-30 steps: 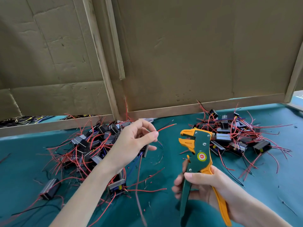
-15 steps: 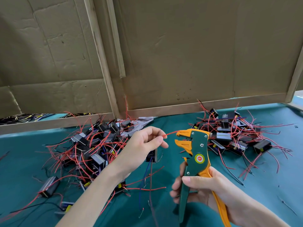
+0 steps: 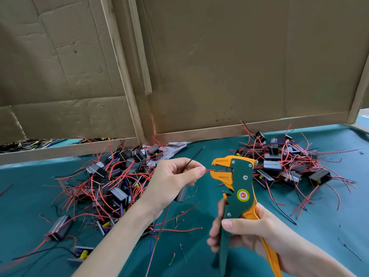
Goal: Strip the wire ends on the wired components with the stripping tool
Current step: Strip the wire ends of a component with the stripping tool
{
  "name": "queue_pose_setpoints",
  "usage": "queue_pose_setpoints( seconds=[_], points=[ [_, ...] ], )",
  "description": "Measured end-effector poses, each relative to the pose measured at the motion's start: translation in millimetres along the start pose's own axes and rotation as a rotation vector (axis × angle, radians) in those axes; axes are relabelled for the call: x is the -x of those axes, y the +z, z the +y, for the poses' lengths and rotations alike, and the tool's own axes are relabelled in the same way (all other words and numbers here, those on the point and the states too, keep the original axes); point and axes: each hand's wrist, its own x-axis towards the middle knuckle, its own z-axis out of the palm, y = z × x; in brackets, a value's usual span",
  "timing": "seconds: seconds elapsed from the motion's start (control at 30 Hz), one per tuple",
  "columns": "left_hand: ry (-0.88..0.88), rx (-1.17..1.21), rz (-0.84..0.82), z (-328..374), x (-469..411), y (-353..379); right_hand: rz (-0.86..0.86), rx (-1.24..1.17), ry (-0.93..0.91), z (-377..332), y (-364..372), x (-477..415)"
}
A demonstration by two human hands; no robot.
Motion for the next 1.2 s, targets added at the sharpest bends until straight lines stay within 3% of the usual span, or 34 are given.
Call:
queue_pose_setpoints(
  seconds=[0.3,0.53,0.73,0.87,1.0,1.2],
  points=[
    [-0.017,0.002,-0.034,2,1,-1,-0.017,0.057,-0.015,-5,1,2],
    [-0.021,-0.028,-0.097,8,1,-6,0.062,0.166,-0.017,-8,7,6],
    [-0.058,-0.046,-0.129,2,1,-1,0.345,0.156,-0.03,11,9,-1],
    [-0.04,-0.049,-0.148,-4,3,3,0.187,-0.124,-0.058,2,6,-2],
    [-0.002,-0.114,-0.116,-3,-1,-4,0.135,-0.042,-0.131,-6,-3,0],
    [0.097,-0.115,-0.175,4,2,-2,0.042,0.058,-0.061,-4,-7,0]
  ],
)
